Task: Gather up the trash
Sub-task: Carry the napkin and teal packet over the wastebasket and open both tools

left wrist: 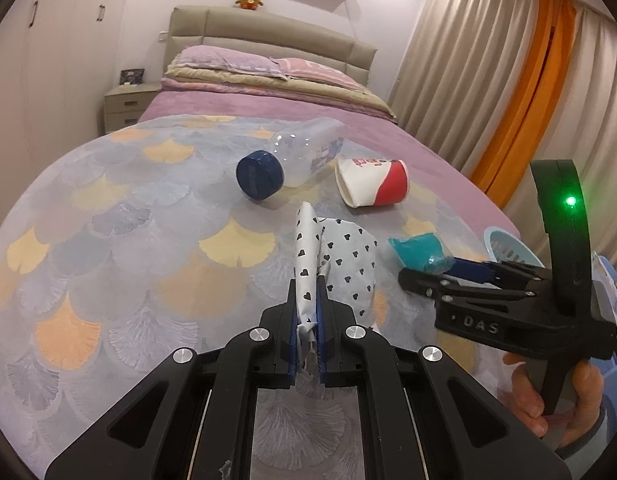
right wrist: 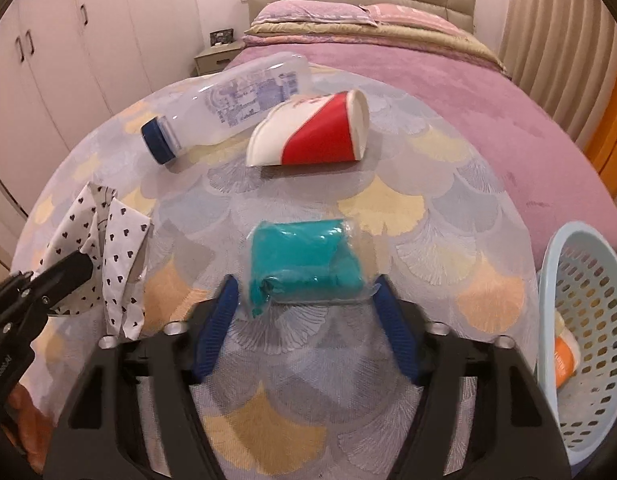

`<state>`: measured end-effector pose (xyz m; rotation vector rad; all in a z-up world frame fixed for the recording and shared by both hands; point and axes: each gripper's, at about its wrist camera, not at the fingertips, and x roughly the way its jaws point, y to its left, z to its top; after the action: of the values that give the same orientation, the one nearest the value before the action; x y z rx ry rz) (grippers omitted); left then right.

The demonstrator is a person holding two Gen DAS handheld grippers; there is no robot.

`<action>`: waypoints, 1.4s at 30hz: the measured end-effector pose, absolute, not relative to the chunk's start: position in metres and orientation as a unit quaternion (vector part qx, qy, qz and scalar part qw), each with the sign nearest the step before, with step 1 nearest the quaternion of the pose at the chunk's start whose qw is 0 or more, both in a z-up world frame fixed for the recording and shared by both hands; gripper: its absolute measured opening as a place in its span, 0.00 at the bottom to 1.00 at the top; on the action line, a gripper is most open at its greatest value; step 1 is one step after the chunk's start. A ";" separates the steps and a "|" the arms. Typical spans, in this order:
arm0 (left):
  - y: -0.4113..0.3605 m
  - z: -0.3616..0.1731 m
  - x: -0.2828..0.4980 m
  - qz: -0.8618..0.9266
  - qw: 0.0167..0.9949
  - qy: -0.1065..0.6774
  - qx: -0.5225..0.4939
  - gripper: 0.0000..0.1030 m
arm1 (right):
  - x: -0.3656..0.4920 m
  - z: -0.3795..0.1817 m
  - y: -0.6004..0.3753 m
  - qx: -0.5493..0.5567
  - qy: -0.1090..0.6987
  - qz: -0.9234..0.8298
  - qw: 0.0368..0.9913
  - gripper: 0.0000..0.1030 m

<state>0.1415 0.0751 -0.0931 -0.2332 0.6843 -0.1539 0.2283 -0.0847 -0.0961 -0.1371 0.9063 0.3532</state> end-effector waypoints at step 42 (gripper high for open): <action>-0.124 -0.017 0.183 -0.251 0.924 0.287 0.025 0.05 | 0.200 -0.023 -0.325 0.100 0.345 -0.007 0.933 0.45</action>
<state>0.1830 -0.1238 -0.0170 0.0509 0.5885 -0.5159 0.2002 -0.3247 -0.0230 0.2049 0.7051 -0.0151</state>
